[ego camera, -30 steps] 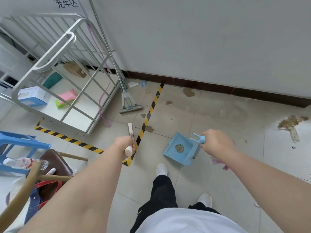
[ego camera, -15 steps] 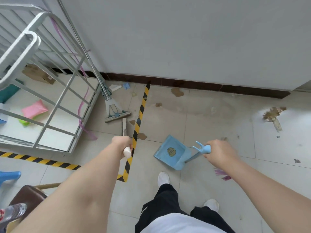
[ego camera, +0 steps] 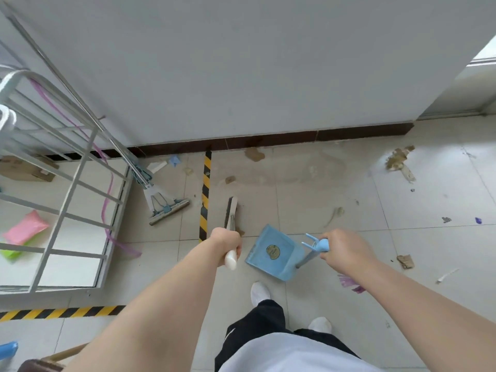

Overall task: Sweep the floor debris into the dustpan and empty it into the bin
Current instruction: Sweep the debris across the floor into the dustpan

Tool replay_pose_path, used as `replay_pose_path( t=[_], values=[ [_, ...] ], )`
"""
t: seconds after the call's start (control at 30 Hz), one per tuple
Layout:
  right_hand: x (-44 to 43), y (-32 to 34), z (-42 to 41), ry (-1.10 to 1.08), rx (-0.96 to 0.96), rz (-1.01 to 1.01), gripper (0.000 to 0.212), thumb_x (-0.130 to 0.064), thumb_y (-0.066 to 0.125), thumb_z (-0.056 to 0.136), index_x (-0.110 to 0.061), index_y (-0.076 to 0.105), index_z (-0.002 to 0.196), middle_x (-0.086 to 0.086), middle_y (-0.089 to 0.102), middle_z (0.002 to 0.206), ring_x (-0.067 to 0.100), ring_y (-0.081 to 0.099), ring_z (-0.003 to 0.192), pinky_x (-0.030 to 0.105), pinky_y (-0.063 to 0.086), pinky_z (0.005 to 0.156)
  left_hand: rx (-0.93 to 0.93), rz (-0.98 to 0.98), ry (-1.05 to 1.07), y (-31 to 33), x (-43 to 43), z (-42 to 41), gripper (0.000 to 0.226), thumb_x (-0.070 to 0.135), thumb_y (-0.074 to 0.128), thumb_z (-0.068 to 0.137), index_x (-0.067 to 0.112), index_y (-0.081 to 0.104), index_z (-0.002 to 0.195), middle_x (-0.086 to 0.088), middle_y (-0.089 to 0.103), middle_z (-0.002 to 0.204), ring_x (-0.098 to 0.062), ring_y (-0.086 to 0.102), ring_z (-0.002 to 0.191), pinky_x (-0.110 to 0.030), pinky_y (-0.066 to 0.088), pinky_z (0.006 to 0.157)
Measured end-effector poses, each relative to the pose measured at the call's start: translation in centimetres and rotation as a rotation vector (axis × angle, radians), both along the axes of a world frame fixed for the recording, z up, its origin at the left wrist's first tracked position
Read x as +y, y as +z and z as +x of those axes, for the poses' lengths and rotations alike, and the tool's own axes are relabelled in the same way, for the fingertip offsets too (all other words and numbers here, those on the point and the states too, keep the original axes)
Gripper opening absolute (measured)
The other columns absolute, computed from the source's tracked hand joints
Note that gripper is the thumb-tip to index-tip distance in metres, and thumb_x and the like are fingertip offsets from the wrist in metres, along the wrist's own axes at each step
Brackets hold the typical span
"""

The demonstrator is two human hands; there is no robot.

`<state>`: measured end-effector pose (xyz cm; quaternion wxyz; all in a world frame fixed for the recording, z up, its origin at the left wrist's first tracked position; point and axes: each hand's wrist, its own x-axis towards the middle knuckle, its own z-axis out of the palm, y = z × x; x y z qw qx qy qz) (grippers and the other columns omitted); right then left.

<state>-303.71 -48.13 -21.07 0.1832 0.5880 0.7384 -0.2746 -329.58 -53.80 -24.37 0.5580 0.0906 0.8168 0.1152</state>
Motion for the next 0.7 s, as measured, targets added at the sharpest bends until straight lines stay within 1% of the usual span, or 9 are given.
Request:
replay_pose_path(
  t=[0.07,0.13,0.2,0.23,0.33,0.4,0.57,0.63,0.7],
  values=[
    [-0.3,0.6,1.9,-0.002,-0.015,0.023,0.015,-0.022,0.064,0.086,-0.027,0.07,0.099,-0.004,0.061,0.074,0.022,0.06,0.071,0.025,0.038,0.049,-0.003,0.016,-0.056,0.2,0.8,2.5,0.009,-0.002,0.047,0.086,0.004,0.05,0.08,-0.011,0.053,0.068,-0.021,0.049,0.054,-0.021,0.046,0.056],
    [-0.6,1.2,4.1,-0.004,-0.035,0.022,0.014,-0.02,0.062,0.086,-0.03,0.069,0.094,-0.004,0.061,0.075,0.022,0.062,0.074,0.024,0.034,0.046,-0.014,0.023,-0.076,0.4,1.3,5.4,0.008,-0.004,0.048,0.084,0.001,0.053,0.085,-0.012,0.055,0.072,-0.021,0.05,0.054,-0.025,0.046,0.059],
    [-1.0,1.5,6.2,-0.007,-0.054,0.013,0.02,-0.018,0.062,0.085,-0.037,0.067,0.087,-0.003,0.067,0.08,0.022,0.066,0.077,0.022,0.035,0.045,-0.046,0.037,-0.07,0.6,1.6,8.6,0.011,-0.005,0.046,0.084,0.0,0.053,0.09,-0.011,0.054,0.069,-0.02,0.047,0.049,-0.024,0.043,0.055],
    [-1.2,1.5,7.3,-0.018,-0.057,0.014,0.02,-0.017,0.062,0.083,-0.037,0.066,0.084,-0.002,0.069,0.081,0.022,0.068,0.077,0.022,0.037,0.045,-0.072,0.039,-0.076,0.9,1.8,10.1,0.01,-0.005,0.045,0.085,0.001,0.051,0.09,-0.009,0.051,0.065,-0.019,0.045,0.046,-0.022,0.041,0.052],
    [-1.8,1.4,10.0,-0.067,-0.052,0.021,0.022,-0.015,0.062,0.079,-0.035,0.068,0.088,-0.002,0.07,0.083,0.023,0.069,0.076,0.024,0.043,0.049,-0.144,0.06,-0.087,0.9,2.4,14.1,0.009,-0.004,0.045,0.086,0.001,0.052,0.085,-0.008,0.048,0.06,-0.017,0.043,0.044,-0.018,0.038,0.043],
    [-2.0,1.2,11.2,-0.076,-0.058,0.025,0.022,-0.015,0.063,0.077,-0.03,0.069,0.092,-0.001,0.069,0.085,0.023,0.067,0.078,0.025,0.043,0.053,-0.187,0.079,-0.087,1.4,2.8,15.9,0.01,-0.006,0.047,0.086,-0.001,0.054,0.083,-0.01,0.05,0.062,-0.015,0.044,0.043,-0.016,0.038,0.037],
    [-1.4,1.2,11.9,-0.077,-0.078,0.063,0.017,-0.014,0.061,0.081,-0.021,0.068,0.095,0.0,0.068,0.086,0.023,0.06,0.074,0.024,0.039,0.055,-0.192,0.122,-0.064,2.8,3.6,17.3,0.012,-0.006,0.048,0.087,-0.002,0.054,0.078,-0.012,0.051,0.064,-0.011,0.043,0.033,-0.013,0.037,0.035],
    [-0.9,1.6,11.2,-0.051,-0.08,0.082,0.016,-0.013,0.061,0.081,-0.019,0.066,0.094,0.0,0.066,0.087,0.024,0.061,0.077,0.025,0.04,0.059,-0.172,0.145,-0.041,3.6,3.9,16.3,0.013,-0.006,0.047,0.088,-0.001,0.052,0.077,-0.012,0.05,0.065,-0.012,0.042,0.034,-0.013,0.037,0.035],
    [-0.1,2.0,9.8,-0.013,-0.079,0.101,0.01,-0.012,0.061,0.081,-0.017,0.062,0.09,0.0,0.06,0.081,0.025,0.058,0.075,0.025,0.038,0.057,-0.158,0.168,-0.002,4.6,4.3,14.4,0.014,-0.006,0.045,0.09,0.0,0.05,0.078,-0.011,0.049,0.066,-0.013,0.042,0.04,-0.012,0.036,0.035]
  ],
)
